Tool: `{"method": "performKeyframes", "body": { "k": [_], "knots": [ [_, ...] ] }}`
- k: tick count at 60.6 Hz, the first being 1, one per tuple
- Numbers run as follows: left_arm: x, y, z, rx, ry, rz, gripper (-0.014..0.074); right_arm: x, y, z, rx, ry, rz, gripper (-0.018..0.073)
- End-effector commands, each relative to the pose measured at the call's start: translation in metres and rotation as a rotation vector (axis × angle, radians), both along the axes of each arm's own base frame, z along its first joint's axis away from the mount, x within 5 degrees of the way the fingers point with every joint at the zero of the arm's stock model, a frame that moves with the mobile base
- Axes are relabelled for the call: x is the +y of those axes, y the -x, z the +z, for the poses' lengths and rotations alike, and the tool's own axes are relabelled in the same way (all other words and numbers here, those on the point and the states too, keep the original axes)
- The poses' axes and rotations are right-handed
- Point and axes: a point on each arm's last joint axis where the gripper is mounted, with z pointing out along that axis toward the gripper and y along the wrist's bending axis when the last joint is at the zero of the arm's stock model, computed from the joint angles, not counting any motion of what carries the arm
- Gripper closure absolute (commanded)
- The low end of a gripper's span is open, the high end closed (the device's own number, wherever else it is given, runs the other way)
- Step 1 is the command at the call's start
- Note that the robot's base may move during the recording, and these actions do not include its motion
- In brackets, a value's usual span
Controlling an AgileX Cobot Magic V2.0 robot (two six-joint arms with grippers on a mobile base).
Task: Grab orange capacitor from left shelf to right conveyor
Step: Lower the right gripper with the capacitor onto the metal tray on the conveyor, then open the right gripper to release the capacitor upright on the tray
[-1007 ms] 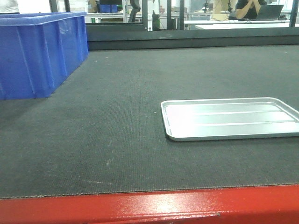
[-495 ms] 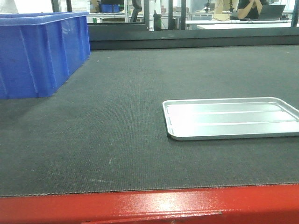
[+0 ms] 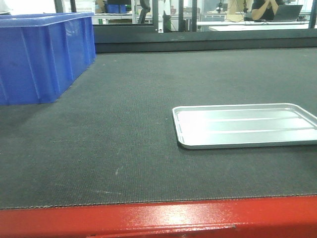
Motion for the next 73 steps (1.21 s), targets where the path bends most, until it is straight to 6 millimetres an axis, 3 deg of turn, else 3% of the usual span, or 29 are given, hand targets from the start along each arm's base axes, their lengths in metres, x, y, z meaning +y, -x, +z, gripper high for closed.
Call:
{"method": "performKeyframes", "body": {
  "k": [1,10,26,34,54,73],
  "knots": [
    [0.001,0.001,0.010,-0.097,0.020,0.004,0.0723,0.007,-0.035,0.021,-0.104,-0.018,0.003,0.0501],
    [0.001,0.001,0.010,-0.097,0.020,0.004,0.0723,0.028,-0.091,0.005,-0.108,0.017,0.060,0.0501],
    [0.001,0.001,0.010,-0.097,0.020,0.004,0.0723,0.061,-0.148,-0.051,-0.101,0.132,0.194,0.0501],
    [0.001,0.001,0.010,-0.097,0.020,0.004,0.0723,0.065,-0.159,-0.075,-0.101,0.117,0.211,0.0501],
    [0.001,0.001,0.010,-0.097,0.020,0.004,0.0723,0.068,-0.163,-0.128,-0.043,0.099,0.233,0.0501],
    [0.001,0.001,0.010,-0.097,0.020,0.004,0.0723,0.069,-0.167,-0.149,0.009,0.102,0.239,0.0489]
  ]
}}
